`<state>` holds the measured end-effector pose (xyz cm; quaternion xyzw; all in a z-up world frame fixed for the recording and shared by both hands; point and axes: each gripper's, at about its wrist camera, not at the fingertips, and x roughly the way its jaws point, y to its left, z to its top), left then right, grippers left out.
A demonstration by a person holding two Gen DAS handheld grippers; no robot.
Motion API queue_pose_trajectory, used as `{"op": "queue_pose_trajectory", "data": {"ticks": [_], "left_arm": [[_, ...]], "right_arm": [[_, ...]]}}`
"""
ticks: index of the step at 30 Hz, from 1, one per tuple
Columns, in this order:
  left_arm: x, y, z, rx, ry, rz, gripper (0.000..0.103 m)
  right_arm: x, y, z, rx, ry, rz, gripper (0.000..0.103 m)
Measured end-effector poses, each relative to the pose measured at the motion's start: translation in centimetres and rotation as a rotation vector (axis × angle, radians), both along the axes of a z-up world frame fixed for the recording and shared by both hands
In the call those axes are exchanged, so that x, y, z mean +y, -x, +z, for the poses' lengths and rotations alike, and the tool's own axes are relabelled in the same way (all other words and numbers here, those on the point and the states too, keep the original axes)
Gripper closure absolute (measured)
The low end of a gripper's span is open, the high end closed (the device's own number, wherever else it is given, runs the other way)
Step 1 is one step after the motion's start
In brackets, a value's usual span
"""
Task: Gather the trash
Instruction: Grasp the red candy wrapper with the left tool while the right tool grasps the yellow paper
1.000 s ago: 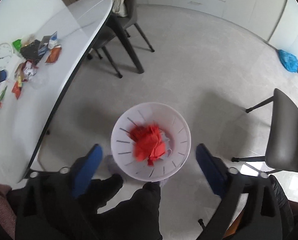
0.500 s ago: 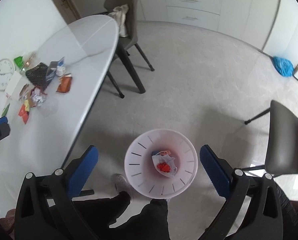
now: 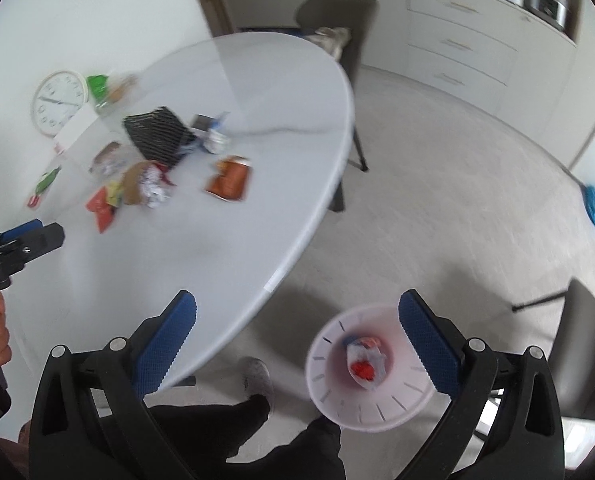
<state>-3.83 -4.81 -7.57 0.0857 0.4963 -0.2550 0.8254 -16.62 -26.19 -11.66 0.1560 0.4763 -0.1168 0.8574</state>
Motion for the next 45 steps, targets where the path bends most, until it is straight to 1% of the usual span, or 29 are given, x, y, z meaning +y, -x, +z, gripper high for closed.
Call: {"op": "queue_pose_trajectory", "data": {"ticks": [4,6,10,13,19,21,24,26,27,31,33,34,35,36,38,42,45], "left_arm": [[3.7,-2.6,-0.5,-0.004,-0.012,0.091,0.008],[5.3,-3.7,-0.7,-0.011,-0.025,0.121,0.008],[7.3,-5.2,-1.4,-0.009,-0.038,0.167,0.008],[8.4,-6.5,-2.5,-0.010,-0.045,0.203,0.008],[9.5,-10.2,-6.8,0.028,-0.075,0.314,0.008],[9.4,-11.2,-8.0,0.044,-0.075,0.334,0.008],[8.9,-13.0,-10.0,0.056,-0.089,0.355,0.011],[8.5,-14.1,-11.3,0.075,-0.102,0.361,0.019],[8.3,-14.7,-12.0,0.088,-0.105,0.364,0.020],[7.8,-16.2,-13.4,0.116,-0.104,0.384,0.030],[7.8,-16.7,-13.9,0.131,-0.087,0.396,0.037],[7.8,-16.9,-14.0,0.137,-0.083,0.402,0.042],[7.8,-17.0,-13.9,0.124,-0.087,0.412,0.050],[7.8,-17.0,-13.8,0.124,-0.092,0.413,0.053],[8.0,-17.1,-13.6,0.121,-0.094,0.409,0.063],[9.3,-17.2,-13.5,0.143,-0.052,0.410,0.065],[11.2,-17.2,-13.4,0.156,-0.024,0.428,0.065]], "right_arm": [[2.3,-3.1,0.6,-0.028,-0.004,0.053,0.002],[3.6,-4.8,0.9,-0.041,-0.013,0.076,0.002],[5.5,-7.7,1.0,-0.048,-0.021,0.123,0.002],[6.7,-9.7,0.7,-0.039,-0.020,0.155,0.002],[8.3,-13.0,0.3,-0.012,0.000,0.211,0.002],[8.6,-13.8,0.1,-0.002,0.003,0.224,0.002],[8.9,-15.1,-0.1,0.008,-0.002,0.237,0.002],[9.0,-15.9,-0.2,0.013,-0.008,0.243,0.002],[9.1,-16.3,-0.2,0.016,-0.010,0.248,0.002],[9.4,-18.0,-0.2,0.023,-0.009,0.281,0.002],[9.7,-18.8,-0.2,0.025,-0.007,0.305,0.002],[9.8,-19.2,-0.2,0.026,-0.006,0.317,0.002],[10.1,-19.6,-0.1,0.026,-0.003,0.333,0.002],[10.2,-20.0,0.0,0.026,0.000,0.345,0.002],[10.7,-20.7,0.2,0.020,0.005,0.370,0.002],[12.2,-22.0,0.7,-0.005,0.004,0.434,0.002],[13.9,-23.3,0.8,-0.017,0.006,0.497,0.002]]}}
